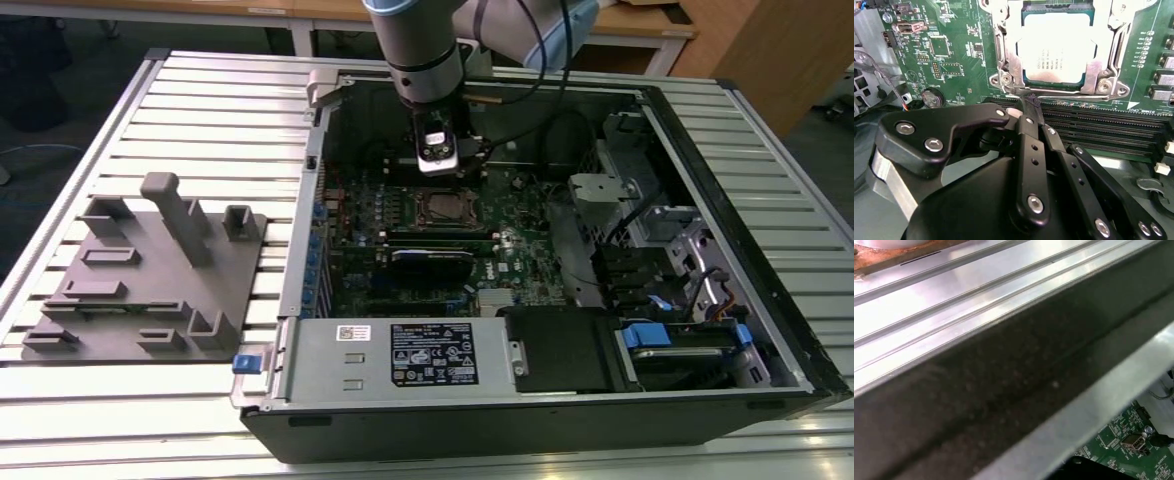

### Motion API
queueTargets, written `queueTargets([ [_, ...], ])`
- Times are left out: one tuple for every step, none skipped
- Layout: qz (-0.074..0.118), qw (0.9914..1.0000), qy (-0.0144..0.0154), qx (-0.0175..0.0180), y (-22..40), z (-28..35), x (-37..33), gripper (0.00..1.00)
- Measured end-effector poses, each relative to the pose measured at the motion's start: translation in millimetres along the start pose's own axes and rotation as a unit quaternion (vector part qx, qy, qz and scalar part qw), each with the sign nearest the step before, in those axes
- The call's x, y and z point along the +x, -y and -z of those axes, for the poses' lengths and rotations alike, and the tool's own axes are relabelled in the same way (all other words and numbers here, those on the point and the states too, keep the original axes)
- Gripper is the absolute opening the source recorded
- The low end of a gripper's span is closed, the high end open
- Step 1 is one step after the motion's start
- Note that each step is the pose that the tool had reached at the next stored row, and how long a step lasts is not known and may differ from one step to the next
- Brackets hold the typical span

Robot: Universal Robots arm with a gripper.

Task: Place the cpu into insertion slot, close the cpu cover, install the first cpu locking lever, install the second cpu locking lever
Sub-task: 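Install the first cpu locking lever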

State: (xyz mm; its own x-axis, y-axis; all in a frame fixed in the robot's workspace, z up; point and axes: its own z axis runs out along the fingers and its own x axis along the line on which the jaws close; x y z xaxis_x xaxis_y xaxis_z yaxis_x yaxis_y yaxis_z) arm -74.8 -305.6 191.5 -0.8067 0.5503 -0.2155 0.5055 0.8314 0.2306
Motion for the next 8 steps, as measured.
queueTargets([
  [0.000,1.00000,0.0000,0.0000,0.5,-0.1,-0.5,0.10],
  [0.000,1.00000,0.0000,0.0000,1.2,-0.2,-1.0,0.10],
  [0.000,1.00000,-0.0001,0.0001,1.9,-0.2,-1.3,0.10],
  [0.000,1.00000,0.0000,0.0002,2.1,-0.4,-1.4,0.10],
  [0.000,1.00000,0.0000,0.0002,2.1,-0.4,-1.4,0.10],
  [0.000,1.00000,0.0000,0.0002,2.2,-0.5,-1.4,0.10],
  [0.000,1.00000,-0.0001,0.0000,2.2,-0.6,-1.4,0.10],
  [0.000,1.00000,-0.0002,-0.0001,2.3,-0.8,-1.4,0.10],
])
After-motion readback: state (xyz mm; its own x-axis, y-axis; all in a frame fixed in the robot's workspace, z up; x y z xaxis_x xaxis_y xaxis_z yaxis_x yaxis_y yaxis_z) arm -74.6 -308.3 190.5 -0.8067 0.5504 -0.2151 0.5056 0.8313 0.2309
